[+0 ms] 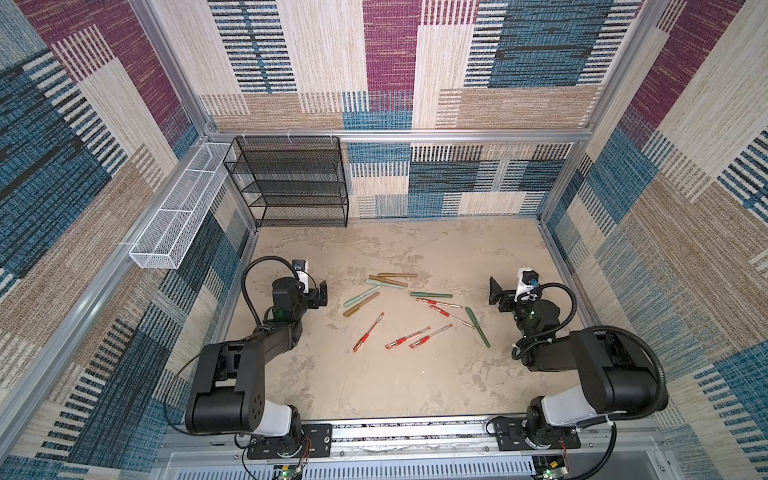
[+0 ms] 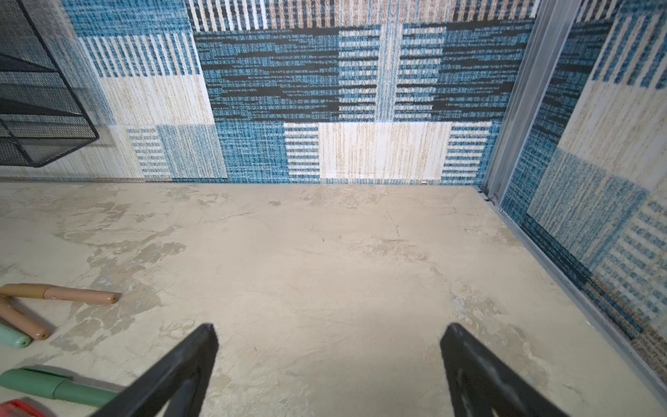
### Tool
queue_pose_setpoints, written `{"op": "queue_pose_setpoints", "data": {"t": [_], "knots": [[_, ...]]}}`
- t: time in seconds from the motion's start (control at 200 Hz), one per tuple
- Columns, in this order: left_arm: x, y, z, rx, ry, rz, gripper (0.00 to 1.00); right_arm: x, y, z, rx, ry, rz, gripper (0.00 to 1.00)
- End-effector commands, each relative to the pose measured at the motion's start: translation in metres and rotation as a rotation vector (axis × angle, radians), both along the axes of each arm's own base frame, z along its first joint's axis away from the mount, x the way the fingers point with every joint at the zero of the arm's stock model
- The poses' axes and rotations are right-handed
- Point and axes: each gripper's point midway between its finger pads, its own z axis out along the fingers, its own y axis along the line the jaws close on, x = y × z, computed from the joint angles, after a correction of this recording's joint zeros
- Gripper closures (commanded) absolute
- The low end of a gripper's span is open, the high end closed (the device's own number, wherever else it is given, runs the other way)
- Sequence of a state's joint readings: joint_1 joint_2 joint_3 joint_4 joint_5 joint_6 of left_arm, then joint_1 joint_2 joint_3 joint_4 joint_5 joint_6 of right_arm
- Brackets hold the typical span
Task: Open the pen caps
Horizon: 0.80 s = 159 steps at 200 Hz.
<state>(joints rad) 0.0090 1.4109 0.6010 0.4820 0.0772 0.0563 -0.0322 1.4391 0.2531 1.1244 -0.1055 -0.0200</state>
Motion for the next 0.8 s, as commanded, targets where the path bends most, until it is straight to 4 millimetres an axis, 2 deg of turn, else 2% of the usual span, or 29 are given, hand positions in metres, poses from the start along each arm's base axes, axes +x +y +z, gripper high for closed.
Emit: {"op": "queue_pose_setpoints", "data": {"t": [0.0, 0.11, 0.19, 0.275, 0.361, 0.466, 0.596, 0.791], "knots": [[-0.008, -0.01, 0.024, 0.011, 0.07, -0.072, 0.01, 0.009, -0.005, 0.01, 0.057, 0.078, -0.031, 0.0], [-0.026, -0.018, 0.066, -0.014, 0.183, -0.116, 0.01, 0.007, 0.004, 0.027, 0.166, 0.166, 0.002, 0.0], [-0.053, -0.025, 0.085, -0.072, 0.263, -0.128, 0.01, 0.002, 0.015, 0.035, 0.282, 0.266, 0.042, 0.0], [-0.08, -0.031, 0.097, -0.116, 0.288, -0.141, 0.01, -0.011, 0.034, 0.029, 0.411, 0.396, 0.103, 0.0], [-0.097, -0.035, 0.093, -0.124, 0.269, -0.165, 0.01, -0.027, 0.054, 0.022, 0.483, 0.496, 0.163, 0.0], [-0.105, -0.031, 0.079, -0.175, 0.236, -0.173, 0.01, -0.043, 0.068, 0.007, 0.426, 0.603, 0.15, 0.0], [-0.105, -0.026, 0.068, -0.157, 0.26, -0.164, 0.01, -0.058, 0.063, -0.014, 0.372, 0.736, 0.092, 0.04], [-0.105, -0.029, 0.065, -0.192, 0.279, -0.159, 0.0, -0.067, 0.063, -0.044, 0.277, 0.913, 0.049, 0.2]]}}
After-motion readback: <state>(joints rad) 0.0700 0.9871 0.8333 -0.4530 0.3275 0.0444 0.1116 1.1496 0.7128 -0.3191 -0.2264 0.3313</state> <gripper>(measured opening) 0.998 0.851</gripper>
